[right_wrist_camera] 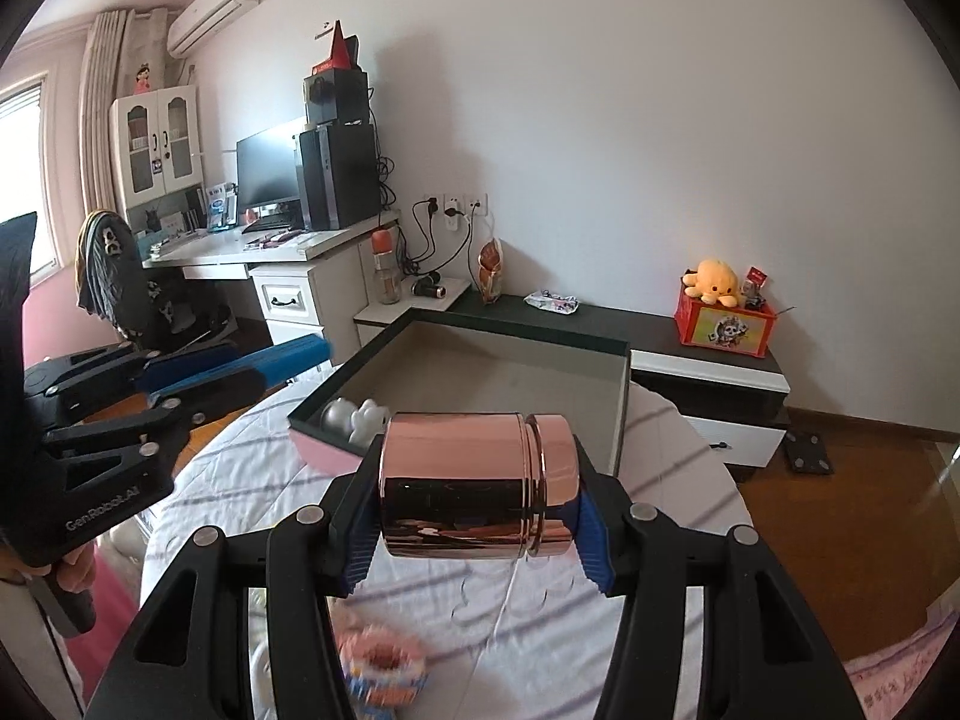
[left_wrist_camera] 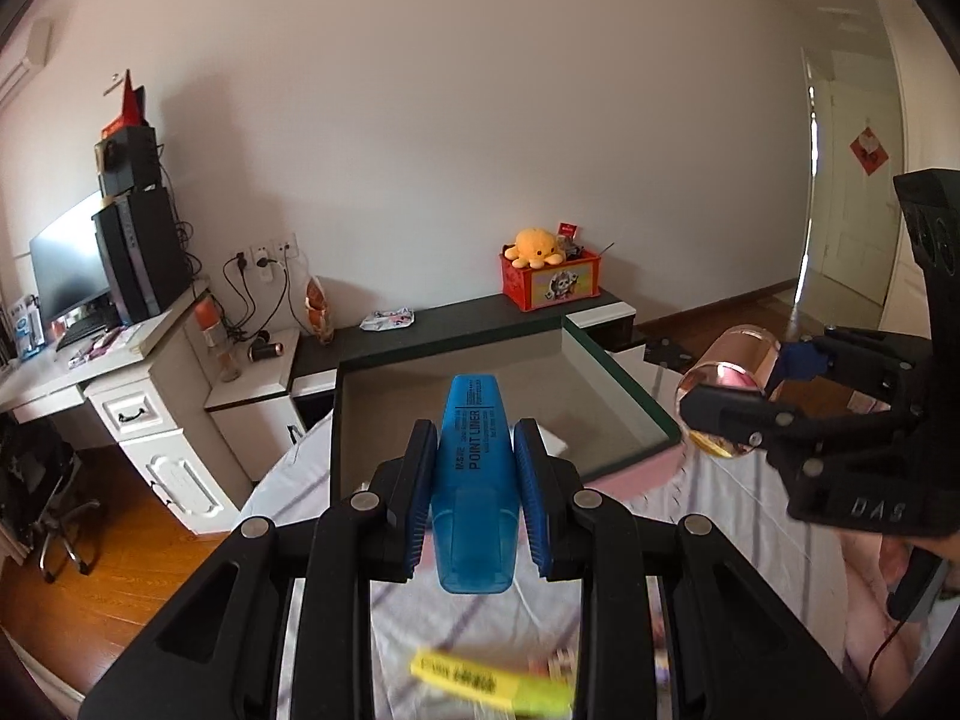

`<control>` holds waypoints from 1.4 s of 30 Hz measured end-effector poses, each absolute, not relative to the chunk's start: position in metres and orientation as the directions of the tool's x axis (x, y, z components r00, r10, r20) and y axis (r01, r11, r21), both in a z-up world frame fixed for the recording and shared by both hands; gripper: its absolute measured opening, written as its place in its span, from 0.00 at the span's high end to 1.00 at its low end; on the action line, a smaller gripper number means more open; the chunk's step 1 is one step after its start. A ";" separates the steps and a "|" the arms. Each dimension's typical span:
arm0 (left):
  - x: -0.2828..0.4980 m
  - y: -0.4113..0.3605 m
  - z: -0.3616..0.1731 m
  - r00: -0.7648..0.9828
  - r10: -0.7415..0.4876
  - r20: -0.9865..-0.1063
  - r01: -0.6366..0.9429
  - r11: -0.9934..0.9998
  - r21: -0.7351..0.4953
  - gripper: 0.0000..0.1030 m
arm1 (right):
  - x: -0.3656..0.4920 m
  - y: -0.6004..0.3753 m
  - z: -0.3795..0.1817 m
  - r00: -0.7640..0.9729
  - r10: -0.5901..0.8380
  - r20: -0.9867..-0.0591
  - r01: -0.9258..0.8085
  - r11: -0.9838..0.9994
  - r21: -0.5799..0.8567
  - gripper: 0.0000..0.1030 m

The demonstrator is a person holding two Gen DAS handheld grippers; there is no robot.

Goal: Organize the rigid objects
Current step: 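Carry both items into the pink box and open both grippers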

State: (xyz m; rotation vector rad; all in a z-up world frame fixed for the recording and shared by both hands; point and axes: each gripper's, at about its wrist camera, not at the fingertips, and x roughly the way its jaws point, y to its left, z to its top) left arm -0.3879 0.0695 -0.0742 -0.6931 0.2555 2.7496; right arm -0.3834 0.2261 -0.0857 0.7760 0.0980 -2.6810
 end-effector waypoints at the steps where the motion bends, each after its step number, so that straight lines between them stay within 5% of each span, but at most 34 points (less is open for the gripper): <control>1: -0.397 0.072 -0.075 -0.836 0.238 -0.494 -0.326 -0.940 0.098 0.74 | -0.393 0.225 -0.086 -0.786 -0.307 -0.537 0.347 -0.938 0.028 0.47; 17: -0.553 0.107 -0.145 -0.698 0.174 -0.695 -0.330 -0.939 0.096 0.74 | -0.534 0.209 -0.143 -0.680 -0.247 -0.690 0.345 -0.939 -0.004 0.46; 29: -0.578 0.116 -0.176 -0.658 0.124 -0.743 -0.319 -0.939 0.125 0.73 | -0.572 0.211 -0.189 -0.607 -0.194 -0.770 0.322 -0.947 -0.016 0.46; 42: -0.573 0.101 -0.177 -0.661 0.086 -0.745 -0.267 -0.955 0.127 0.33 | -0.573 0.214 -0.192 -0.605 -0.166 -0.779 0.286 -0.958 -0.017 0.46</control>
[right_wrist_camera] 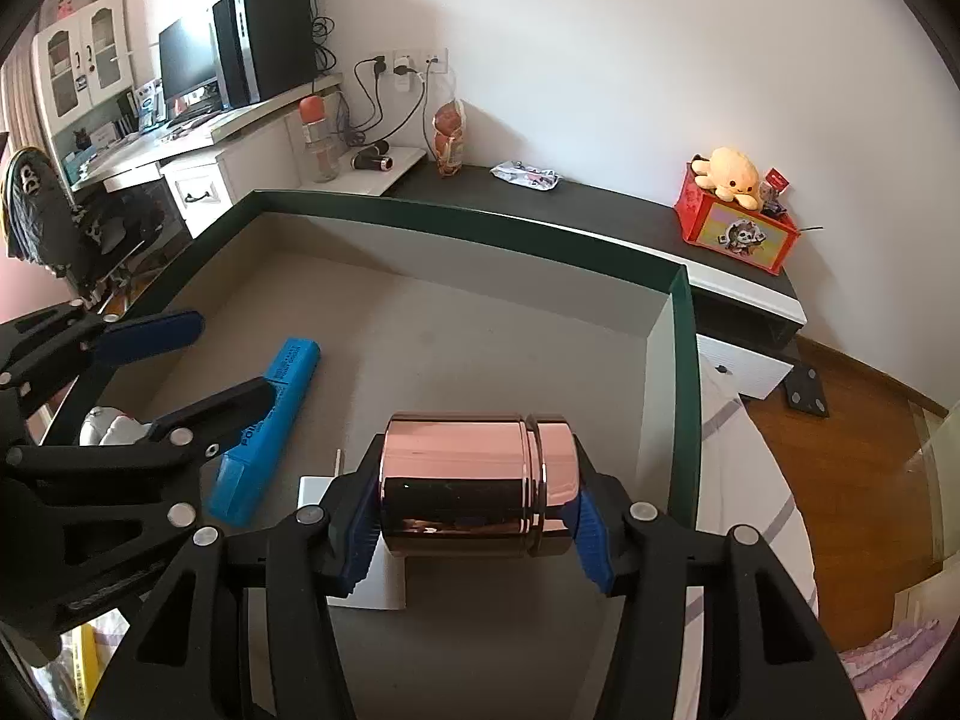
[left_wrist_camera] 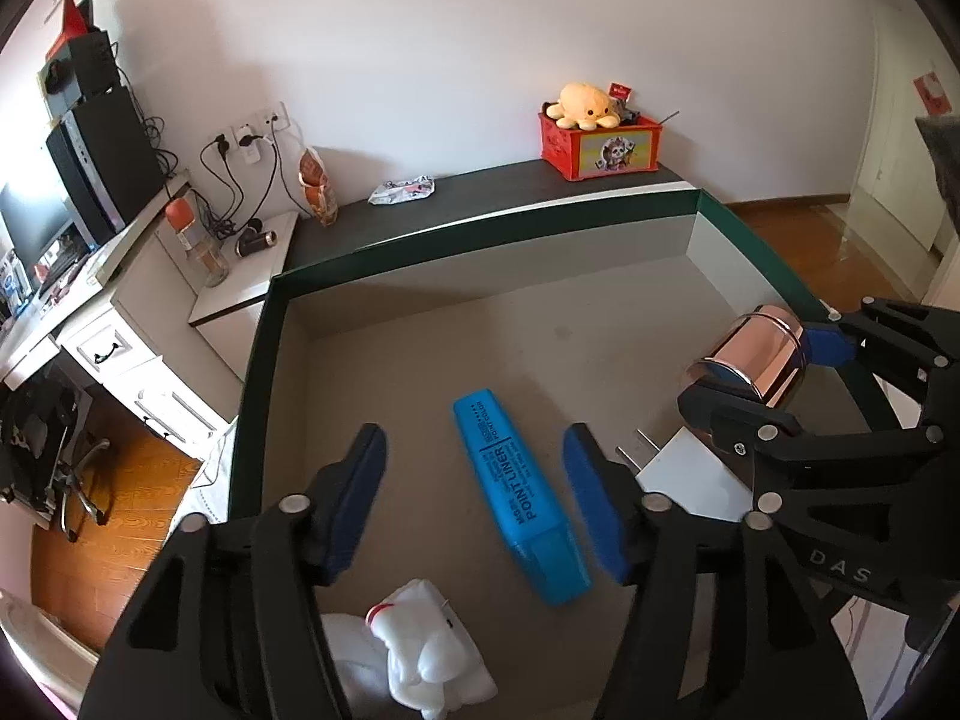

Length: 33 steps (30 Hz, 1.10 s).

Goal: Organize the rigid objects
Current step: 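Carry both items into the pink box and open both grippers, then withdraw both tools from the box toward the remaining items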

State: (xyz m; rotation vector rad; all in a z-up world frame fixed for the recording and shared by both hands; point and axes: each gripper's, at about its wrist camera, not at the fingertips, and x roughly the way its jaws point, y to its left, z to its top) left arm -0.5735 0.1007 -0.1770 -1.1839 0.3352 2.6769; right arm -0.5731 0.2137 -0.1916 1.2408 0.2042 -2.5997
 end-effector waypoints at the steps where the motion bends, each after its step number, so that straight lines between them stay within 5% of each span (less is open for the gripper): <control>1: -0.573 0.100 -0.176 -0.663 0.083 -0.744 -0.263 -0.956 0.127 0.27 | -0.573 0.214 -0.192 -0.605 -0.163 -0.779 0.283 -0.959 -0.018 0.46; 6: -0.563 0.096 -0.165 -0.678 0.081 -0.730 -0.246 -0.961 0.122 0.15 | -0.568 0.217 -0.190 -0.613 -0.169 -0.772 0.272 -0.962 -0.005 0.45; 14: -0.525 0.073 -0.126 -0.737 0.103 -0.668 -0.214 -0.973 0.086 0.07 | -0.532 0.225 -0.145 -0.711 -0.181 -0.680 0.242 -0.970 0.005 0.24; 18: -0.485 0.063 -0.098 -0.793 0.095 -0.602 -0.187 -0.978 0.092 0.02 | -0.492 0.227 -0.109 -0.762 -0.221 -0.609 0.255 -0.966 0.031 0.21; 23: -0.422 0.047 -0.066 -0.869 0.060 -0.491 -0.123 -0.988 0.097 0.00 | -0.429 0.227 -0.076 -0.826 -0.236 -0.512 0.257 -0.966 0.029 0.16; 26: -0.379 0.038 -0.054 -0.901 0.047 -0.432 -0.096 -0.991 0.092 0.00 | -0.392 0.226 -0.065 -0.855 -0.238 -0.461 0.254 -0.967 0.028 0.00; 33: -0.287 0.026 -0.048 -0.934 0.026 -0.357 -0.068 -0.992 0.106 0.00 | -0.296 0.216 -0.051 -0.888 -0.251 -0.386 0.262 -0.965 0.023 0.00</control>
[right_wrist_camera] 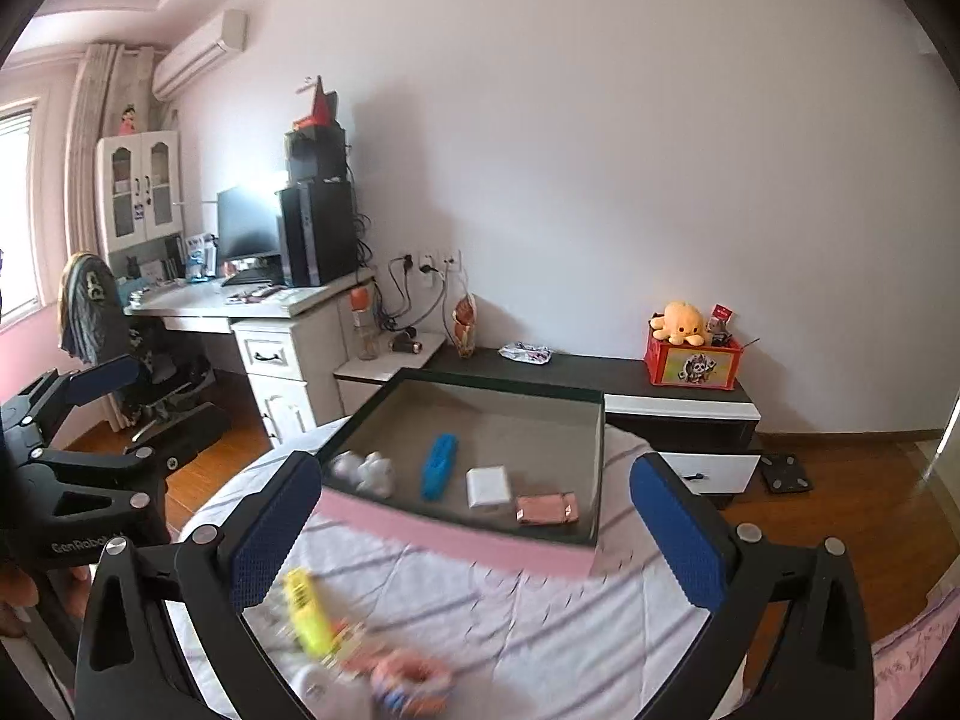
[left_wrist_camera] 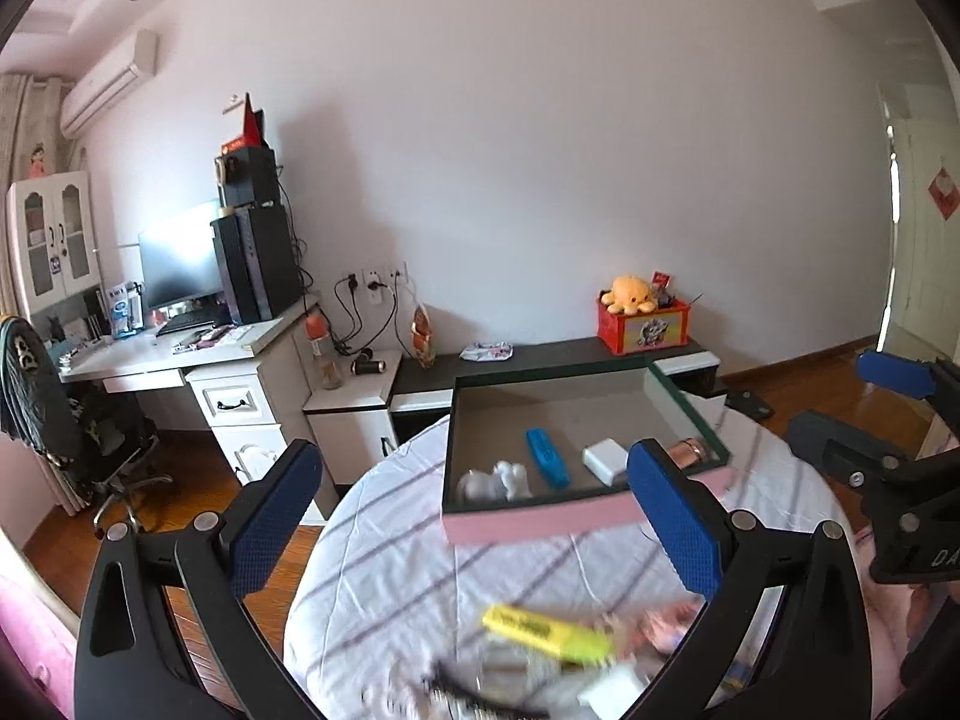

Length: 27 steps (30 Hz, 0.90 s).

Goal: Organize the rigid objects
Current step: 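Withdraw both tools from the box toward the remaining items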

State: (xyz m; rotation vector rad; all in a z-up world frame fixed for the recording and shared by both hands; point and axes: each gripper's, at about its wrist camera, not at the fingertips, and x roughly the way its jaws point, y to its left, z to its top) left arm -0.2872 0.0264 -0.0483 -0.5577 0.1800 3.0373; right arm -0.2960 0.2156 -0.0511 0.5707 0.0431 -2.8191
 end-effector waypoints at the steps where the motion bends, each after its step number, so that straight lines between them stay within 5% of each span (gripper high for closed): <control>1: -0.275 0.028 -0.049 -0.937 0.031 -0.349 -0.071 -0.992 0.103 0.00 | -0.286 0.214 -0.050 -0.892 -0.246 -0.380 0.258 -0.966 0.020 0.00; 12: -0.175 0.018 -0.053 -0.960 0.005 -0.281 -0.043 -0.991 0.127 0.00 | -0.194 0.202 -0.058 -0.910 -0.242 -0.336 0.253 -0.967 0.013 0.00; 27: -0.148 0.014 -0.058 -0.958 0.000 -0.286 -0.040 -0.990 0.135 0.00 | -0.155 0.203 -0.061 -0.921 -0.211 -0.328 0.228 -0.974 -0.015 0.00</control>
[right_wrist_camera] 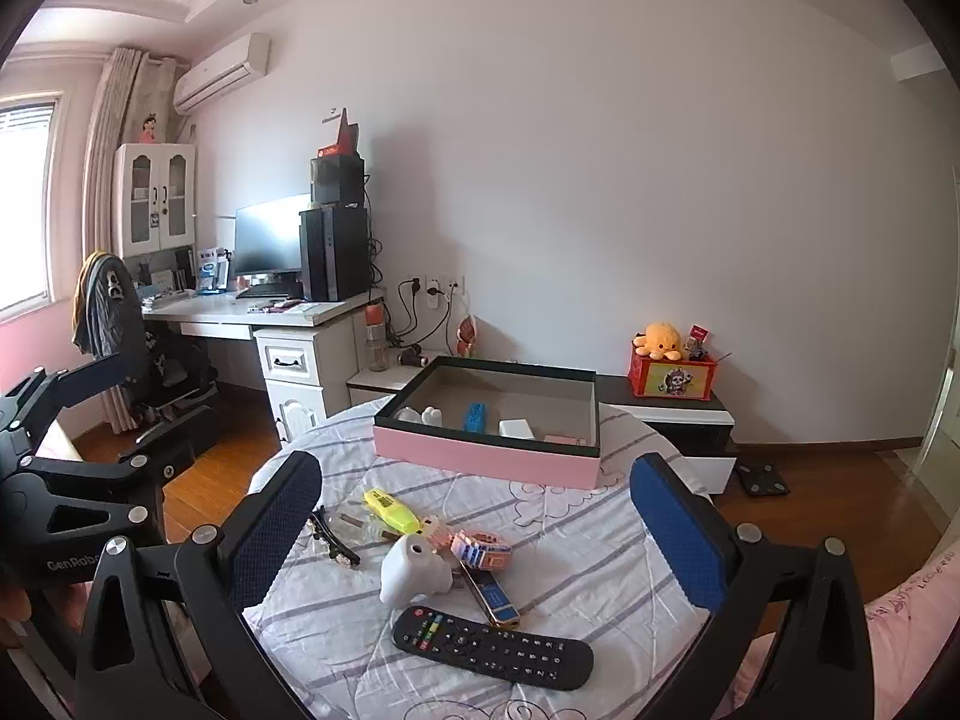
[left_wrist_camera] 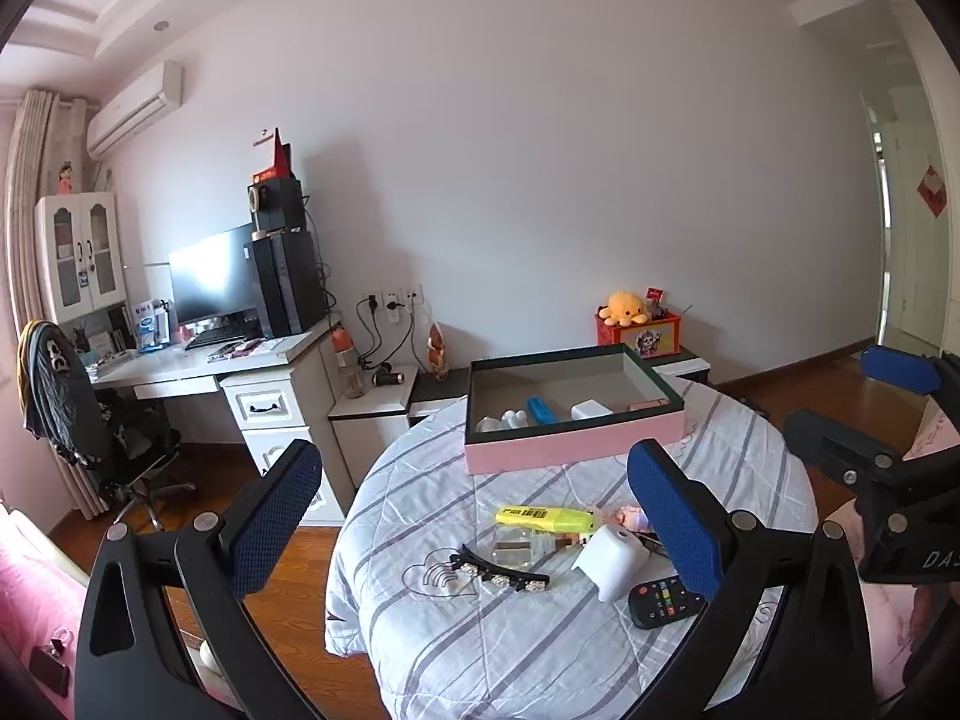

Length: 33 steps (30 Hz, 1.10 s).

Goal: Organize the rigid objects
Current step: 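Withdraw both tools from the box toward the remaining items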

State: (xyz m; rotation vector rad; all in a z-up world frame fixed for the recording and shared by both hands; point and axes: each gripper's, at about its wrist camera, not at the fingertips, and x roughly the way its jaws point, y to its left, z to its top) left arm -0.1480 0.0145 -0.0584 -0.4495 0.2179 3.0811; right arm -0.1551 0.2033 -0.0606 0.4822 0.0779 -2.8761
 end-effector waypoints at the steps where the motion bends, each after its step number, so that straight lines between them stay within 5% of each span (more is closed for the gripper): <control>1: -0.148 0.013 -0.060 -0.957 -0.001 -0.289 -0.040 -0.990 0.136 0.00 | -0.155 0.205 -0.062 -0.922 -0.207 -0.328 0.224 -0.974 -0.015 0.00; 16: -0.188 -0.001 -0.119 -0.884 0.002 -0.467 -0.067 -0.990 0.121 0.00 | -0.193 0.216 -0.115 -0.861 -0.163 -0.482 0.186 -0.983 0.001 0.00; 33: -0.257 0.078 -0.192 -0.761 0.104 -0.640 -0.241 -0.962 0.131 0.00 | -0.241 0.265 -0.191 -0.758 -0.126 -0.640 0.119 -0.991 0.056 0.00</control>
